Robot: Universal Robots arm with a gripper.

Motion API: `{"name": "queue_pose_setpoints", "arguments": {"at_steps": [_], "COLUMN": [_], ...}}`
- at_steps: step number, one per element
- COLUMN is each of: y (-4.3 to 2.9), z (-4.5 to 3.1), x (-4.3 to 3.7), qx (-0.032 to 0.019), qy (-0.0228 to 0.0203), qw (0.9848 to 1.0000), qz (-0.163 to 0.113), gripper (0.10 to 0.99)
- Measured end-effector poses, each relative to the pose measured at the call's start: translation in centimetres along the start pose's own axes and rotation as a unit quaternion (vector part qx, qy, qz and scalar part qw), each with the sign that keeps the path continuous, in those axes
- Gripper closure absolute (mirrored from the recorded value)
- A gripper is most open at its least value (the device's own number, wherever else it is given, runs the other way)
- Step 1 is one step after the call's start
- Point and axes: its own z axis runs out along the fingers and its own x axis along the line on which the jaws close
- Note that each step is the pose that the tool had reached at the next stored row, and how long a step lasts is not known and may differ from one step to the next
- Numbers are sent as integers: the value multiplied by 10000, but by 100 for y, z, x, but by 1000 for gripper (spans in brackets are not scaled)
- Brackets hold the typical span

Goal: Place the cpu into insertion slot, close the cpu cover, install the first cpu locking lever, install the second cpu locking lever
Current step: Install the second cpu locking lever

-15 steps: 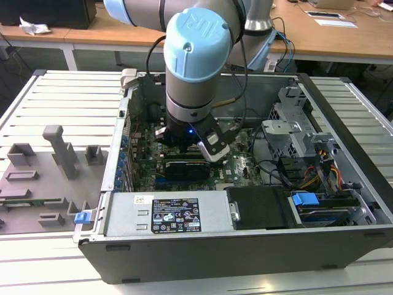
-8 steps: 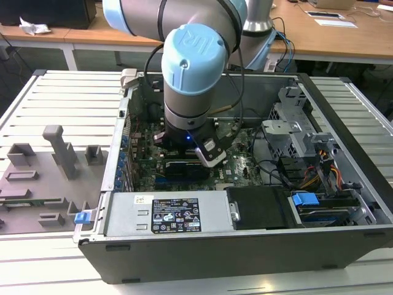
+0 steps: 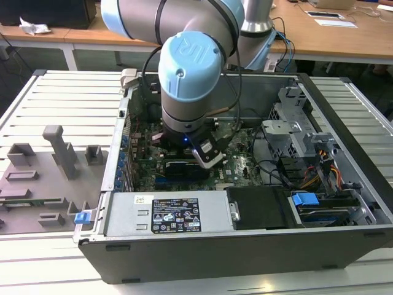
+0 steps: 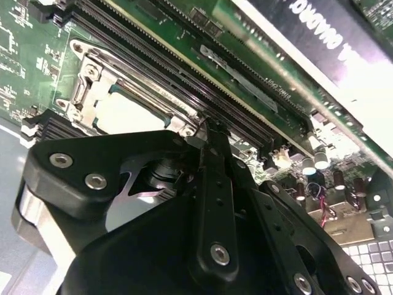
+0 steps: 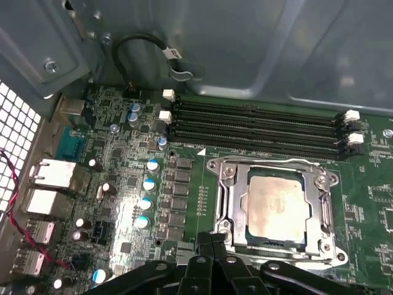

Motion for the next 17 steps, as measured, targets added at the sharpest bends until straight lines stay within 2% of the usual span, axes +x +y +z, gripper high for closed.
{"name": "queue_pose_setpoints", "arguments": {"at_steps": [5,12,17], "y": [16,-1,8], "z": [37,25,-4], "x": [20,58,56], "qx": [-32,-33,-39], "qy": [-3,-4,-6], "qw": [10000,10000,10000], "qz": [-1,1,-1], "gripper": [980,980,980]}}
